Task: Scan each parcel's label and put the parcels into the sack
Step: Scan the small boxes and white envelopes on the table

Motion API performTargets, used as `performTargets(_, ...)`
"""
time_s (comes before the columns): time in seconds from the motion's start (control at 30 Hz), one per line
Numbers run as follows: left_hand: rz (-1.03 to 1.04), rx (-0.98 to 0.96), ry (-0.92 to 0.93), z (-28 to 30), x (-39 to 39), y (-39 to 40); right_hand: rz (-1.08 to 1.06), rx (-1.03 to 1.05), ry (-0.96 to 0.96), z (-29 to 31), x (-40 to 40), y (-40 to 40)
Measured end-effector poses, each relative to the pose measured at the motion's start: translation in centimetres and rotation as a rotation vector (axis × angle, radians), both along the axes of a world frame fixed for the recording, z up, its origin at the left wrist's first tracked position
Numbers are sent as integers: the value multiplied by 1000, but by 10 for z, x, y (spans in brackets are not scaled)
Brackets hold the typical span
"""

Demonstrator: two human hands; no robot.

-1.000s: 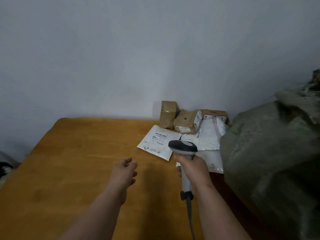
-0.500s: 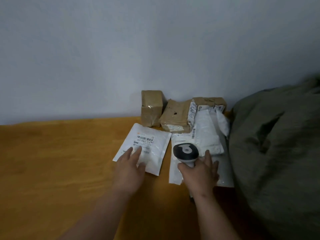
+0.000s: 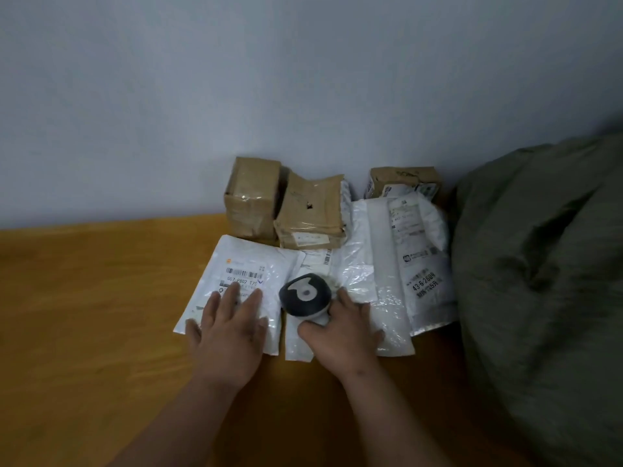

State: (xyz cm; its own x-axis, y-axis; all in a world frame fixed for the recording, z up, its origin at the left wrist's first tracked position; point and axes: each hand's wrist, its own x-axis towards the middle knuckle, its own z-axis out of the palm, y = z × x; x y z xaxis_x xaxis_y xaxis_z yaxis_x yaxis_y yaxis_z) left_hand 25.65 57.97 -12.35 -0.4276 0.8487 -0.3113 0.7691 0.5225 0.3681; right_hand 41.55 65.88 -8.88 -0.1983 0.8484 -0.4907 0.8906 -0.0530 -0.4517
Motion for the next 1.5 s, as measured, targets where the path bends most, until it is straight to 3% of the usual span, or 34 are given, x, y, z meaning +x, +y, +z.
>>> performTargets(0.1,117,8,18,6,-4,-24,52,-42,75,10,-10,-20)
performTargets(0.2,374,97,20,14,-3,-50,103,-130,251,23,-18,-44)
performTargets(0.27,540,163,32,19,0,-59,14,-185,452,32,-14,-47)
performTargets(0.33,592,234,64,26,6,-56,-129,-113,602,41,-4,-38)
performTargets(0.4,530,299,61,34,15,-42,-282,84,601,49,11,-22)
performTargets(0.47,395,308,58,40,27,-23,-373,284,429,47,26,-2)
performTargets(0.57,177,250,57,37,46,2,-362,213,65,35,45,24)
performTargets(0.77,-56,115,92,8,68,23,-378,109,6,2,59,41)
performTargets(1.03,-48,165,156,-5,55,14,-104,118,86,-9,40,21)
performTargets(1.2,6,136,159,-2,47,-9,-89,64,243,5,28,-4)
performTargets(1.4,135,104,109,10,42,-42,-90,-204,610,25,10,-40)
performTargets(1.5,210,137,67,18,39,-49,-174,-117,645,44,14,-35)
